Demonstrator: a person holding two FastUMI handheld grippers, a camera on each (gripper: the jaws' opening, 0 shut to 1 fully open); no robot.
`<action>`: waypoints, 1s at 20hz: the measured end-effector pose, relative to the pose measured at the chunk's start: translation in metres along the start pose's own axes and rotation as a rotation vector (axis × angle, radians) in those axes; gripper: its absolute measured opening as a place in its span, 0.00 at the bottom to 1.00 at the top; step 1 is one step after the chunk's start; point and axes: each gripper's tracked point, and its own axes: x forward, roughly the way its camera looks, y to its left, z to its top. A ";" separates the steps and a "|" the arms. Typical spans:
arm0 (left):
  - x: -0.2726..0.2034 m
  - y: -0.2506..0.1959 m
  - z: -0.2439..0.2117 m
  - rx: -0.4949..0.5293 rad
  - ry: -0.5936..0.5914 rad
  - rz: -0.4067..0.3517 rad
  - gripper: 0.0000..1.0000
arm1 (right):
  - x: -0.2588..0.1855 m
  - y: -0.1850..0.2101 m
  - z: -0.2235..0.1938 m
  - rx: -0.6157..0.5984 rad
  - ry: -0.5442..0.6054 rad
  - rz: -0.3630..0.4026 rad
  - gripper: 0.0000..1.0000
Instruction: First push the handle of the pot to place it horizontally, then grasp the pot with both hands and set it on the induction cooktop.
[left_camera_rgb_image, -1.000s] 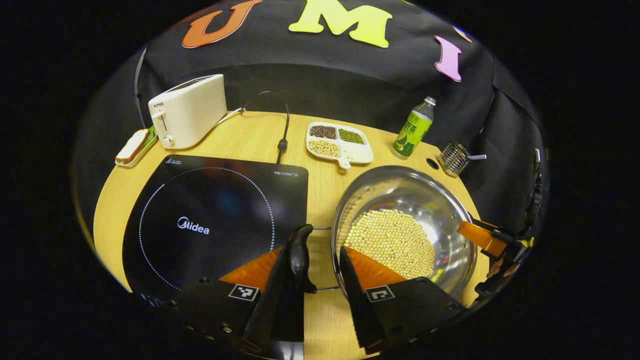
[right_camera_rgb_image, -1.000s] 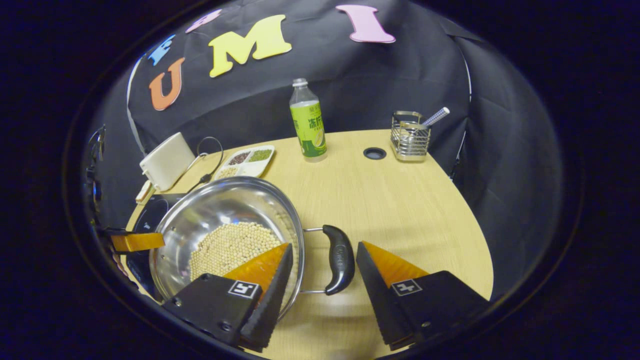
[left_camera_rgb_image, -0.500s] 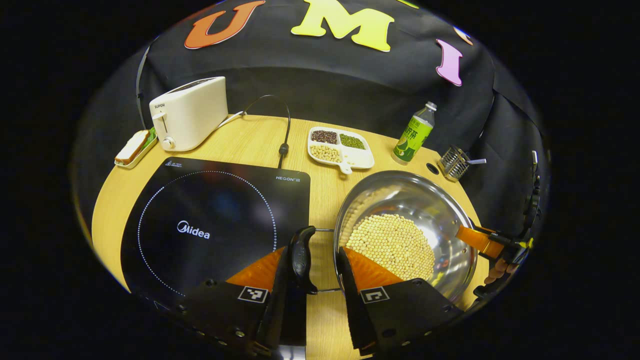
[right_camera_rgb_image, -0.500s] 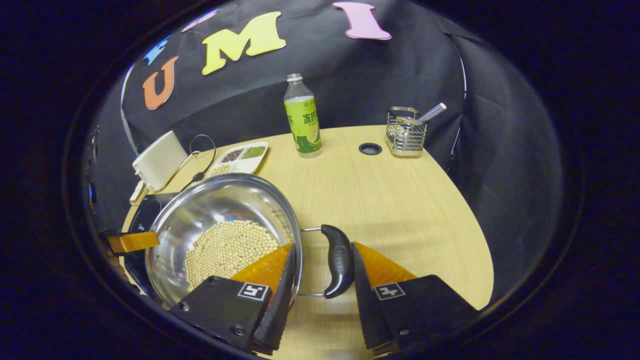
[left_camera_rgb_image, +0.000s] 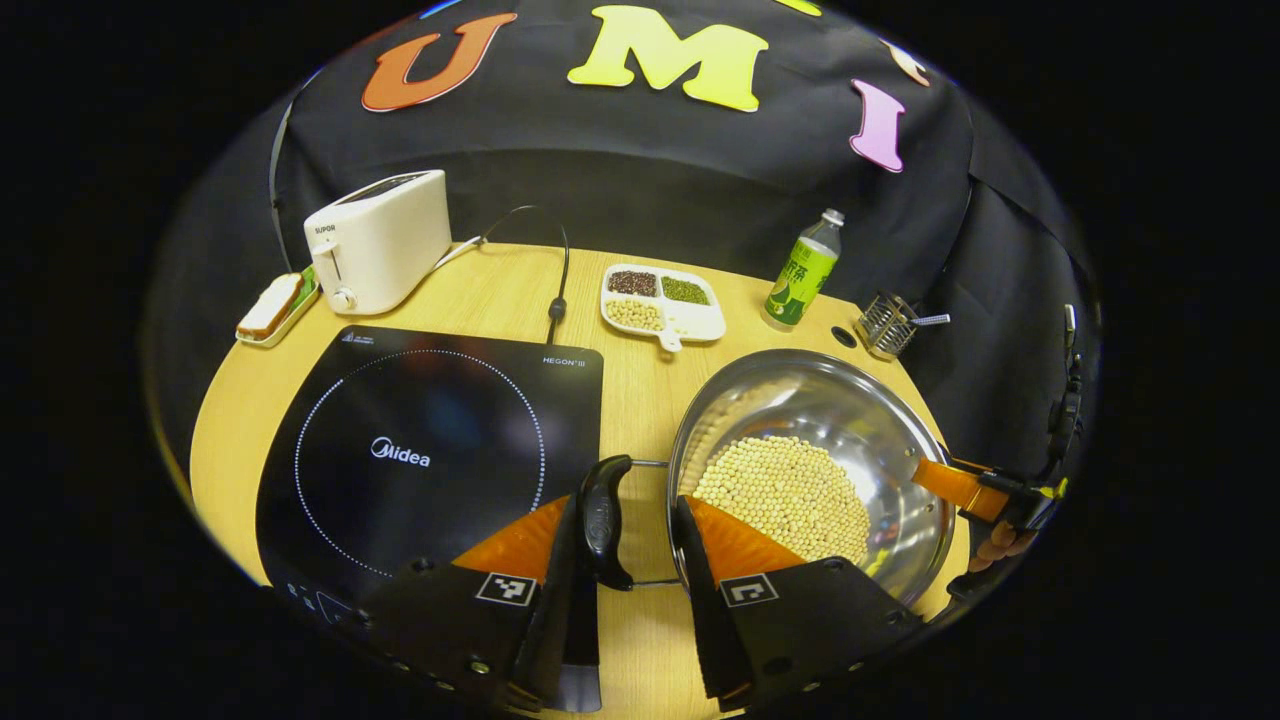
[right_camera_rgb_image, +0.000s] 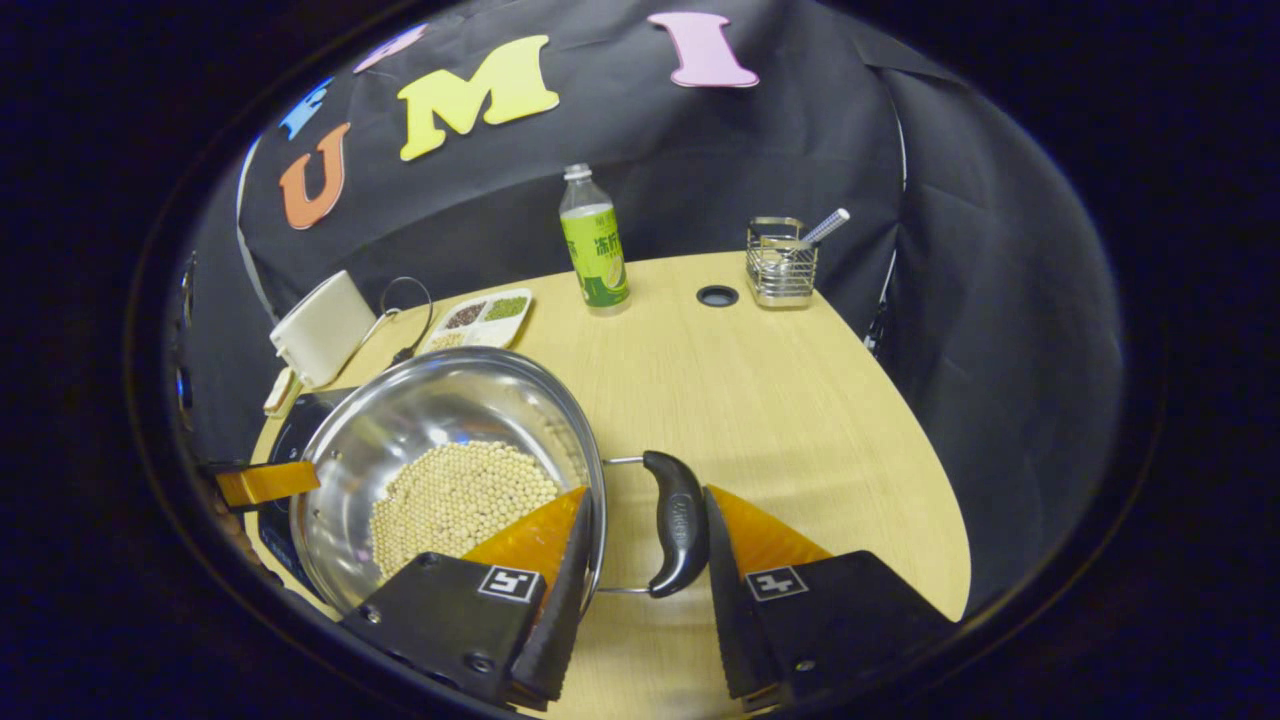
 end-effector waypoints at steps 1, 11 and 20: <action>-0.006 0.001 0.003 0.005 -0.011 -0.004 0.52 | -0.006 0.002 0.002 -0.006 -0.010 -0.002 0.60; -0.079 0.057 0.032 0.005 -0.119 0.018 0.51 | -0.055 0.083 0.016 -0.036 -0.054 0.050 0.61; -0.125 0.158 0.050 -0.069 -0.188 0.121 0.52 | -0.050 0.203 0.030 -0.138 -0.045 0.148 0.60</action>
